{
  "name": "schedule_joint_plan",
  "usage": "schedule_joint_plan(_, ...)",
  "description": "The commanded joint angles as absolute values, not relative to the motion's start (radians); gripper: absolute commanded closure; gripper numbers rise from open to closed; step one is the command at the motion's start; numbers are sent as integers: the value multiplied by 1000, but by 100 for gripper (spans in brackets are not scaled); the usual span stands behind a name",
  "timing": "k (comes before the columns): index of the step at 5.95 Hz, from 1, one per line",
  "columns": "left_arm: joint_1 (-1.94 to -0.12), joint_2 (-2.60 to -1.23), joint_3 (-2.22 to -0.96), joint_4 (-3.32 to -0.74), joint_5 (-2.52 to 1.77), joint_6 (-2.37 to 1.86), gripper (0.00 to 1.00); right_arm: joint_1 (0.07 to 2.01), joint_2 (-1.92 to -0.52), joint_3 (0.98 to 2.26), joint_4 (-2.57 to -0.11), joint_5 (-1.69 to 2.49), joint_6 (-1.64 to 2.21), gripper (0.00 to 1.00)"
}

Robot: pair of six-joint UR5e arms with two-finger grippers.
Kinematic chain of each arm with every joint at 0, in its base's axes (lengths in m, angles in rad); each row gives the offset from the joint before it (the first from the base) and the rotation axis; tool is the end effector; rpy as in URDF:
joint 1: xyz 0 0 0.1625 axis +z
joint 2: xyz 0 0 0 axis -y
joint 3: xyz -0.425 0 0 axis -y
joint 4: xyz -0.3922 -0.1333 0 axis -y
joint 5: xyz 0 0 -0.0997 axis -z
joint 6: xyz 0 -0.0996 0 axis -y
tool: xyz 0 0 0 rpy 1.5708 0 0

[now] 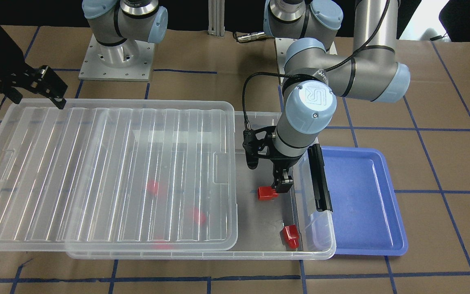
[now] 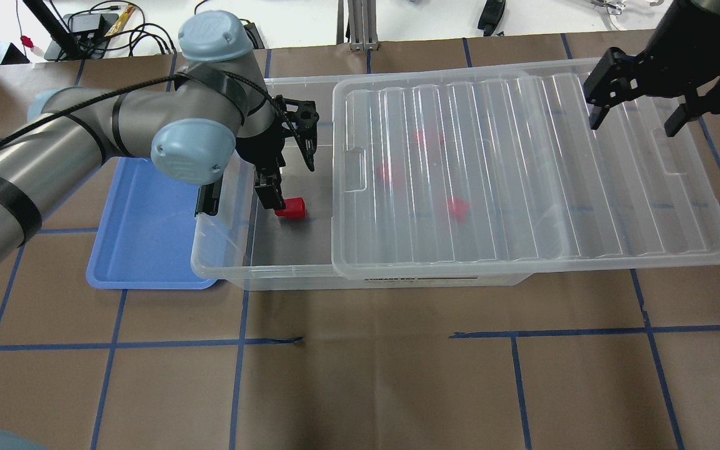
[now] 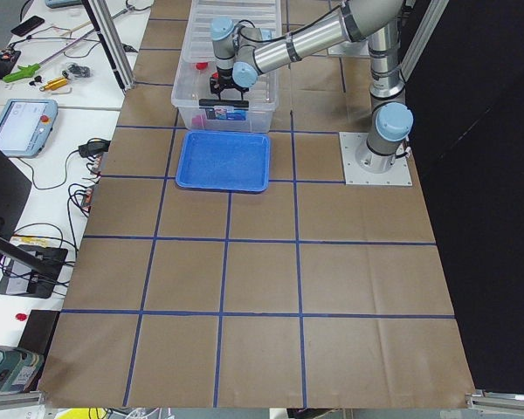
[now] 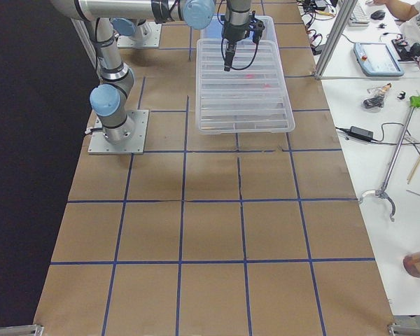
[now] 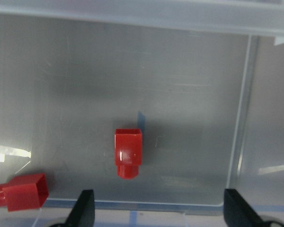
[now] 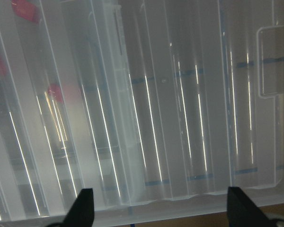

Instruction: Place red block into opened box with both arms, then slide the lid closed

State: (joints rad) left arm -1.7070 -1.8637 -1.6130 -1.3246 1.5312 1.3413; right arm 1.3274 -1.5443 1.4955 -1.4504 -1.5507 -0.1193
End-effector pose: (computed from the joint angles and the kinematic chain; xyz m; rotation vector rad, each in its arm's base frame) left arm -0.2152 -0.5595 0.3324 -2.0569 -2.2623 -0.0777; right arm 0.0119 -0.5133 0.5000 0.1938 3.1011 0.1038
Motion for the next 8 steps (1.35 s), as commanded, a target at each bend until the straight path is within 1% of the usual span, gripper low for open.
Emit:
schedule_joint_plan(1,-1703,-1751,-1502,-1591,1528,1266,4,1188,-1537,1497,-1462,-1561,-359,0)
schedule_joint_plan(2,-1703,-1712,-1493,-1614,1535,1115,5,1087,-1513,1497,-1485,-1598,-483,0)
schedule_joint_plan(3,-1703,-1654,-1527,-1630,1542,968,4,1012,-1461,1499,-1596,-1614,-620,0)
schedule_joint_plan(4,-1692,-1625,-1535,-1640,1557,898,3,959,-1390,1499,-1668,-1615,-691,0)
schedule_joint_plan(5,-1674,-1618,-1537,-1628,1569,787,3,948,-1346,1500,-1715,-1641,-686,0)
schedule_joint_plan(6,-1658,-1612,-1523,-1593,1568,590,2,946,-1313,1526,-1761,-1681,-683,0)
schedule_joint_plan(8,-1632,-1598,-1537,-1476,1568,269,2,946,-1328,1685,-1901,-1683,-664,0)
